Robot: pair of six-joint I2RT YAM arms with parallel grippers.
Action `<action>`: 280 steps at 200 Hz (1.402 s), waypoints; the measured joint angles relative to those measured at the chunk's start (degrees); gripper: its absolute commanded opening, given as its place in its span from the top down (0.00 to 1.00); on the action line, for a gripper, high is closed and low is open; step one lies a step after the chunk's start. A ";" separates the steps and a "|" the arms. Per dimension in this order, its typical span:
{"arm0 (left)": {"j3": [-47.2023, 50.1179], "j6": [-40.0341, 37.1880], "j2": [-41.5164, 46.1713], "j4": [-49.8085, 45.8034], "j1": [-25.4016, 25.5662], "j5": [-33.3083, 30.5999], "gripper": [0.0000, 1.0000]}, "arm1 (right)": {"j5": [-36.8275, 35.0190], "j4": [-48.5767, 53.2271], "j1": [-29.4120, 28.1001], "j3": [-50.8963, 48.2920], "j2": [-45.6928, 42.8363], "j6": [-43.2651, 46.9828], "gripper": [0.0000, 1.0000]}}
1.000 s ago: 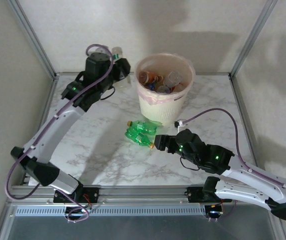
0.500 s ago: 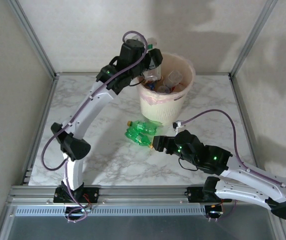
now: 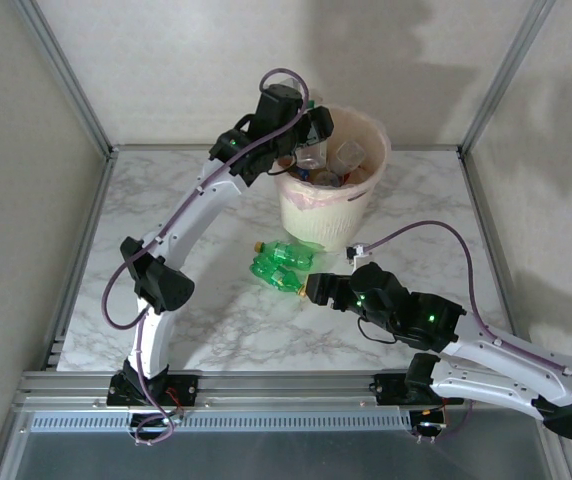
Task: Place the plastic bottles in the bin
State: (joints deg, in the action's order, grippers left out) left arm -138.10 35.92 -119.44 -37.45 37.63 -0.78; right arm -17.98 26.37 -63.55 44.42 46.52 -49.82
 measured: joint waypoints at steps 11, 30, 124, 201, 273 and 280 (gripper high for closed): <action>0.24 0.00 0.00 0.00 0.00 -0.02 0.27 | -0.02 0.02 0.00 0.00 0.02 0.02 0.18; 0.63 -0.09 0.00 0.00 0.00 -0.04 0.23 | -0.04 0.04 0.00 0.00 0.07 0.02 0.18; 9.53 -1.55 7.39 0.17 -0.22 -3.02 0.18 | -0.26 0.83 -0.09 0.09 3.08 0.90 0.14; 56.02 1.42 49.59 14.16 -10.08 -5.88 0.01 | 2.45 -5.14 -0.15 0.09 17.09 7.13 0.06; 78.23 4.28 56.39 16.11 -14.38 -2.10 0.07 | 5.86 -11.23 1.66 0.52 30.67 14.19 0.09; 79.25 4.66 56.83 16.17 -14.91 -1.73 0.08 | 5.95 -11.54 2.03 0.96 32.00 14.84 0.09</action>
State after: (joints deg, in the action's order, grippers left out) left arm -58.85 40.58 -62.61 -21.28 22.72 -2.50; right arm -12.03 14.83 -61.52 45.39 78.52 -34.98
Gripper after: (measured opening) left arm 0.937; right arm 0.917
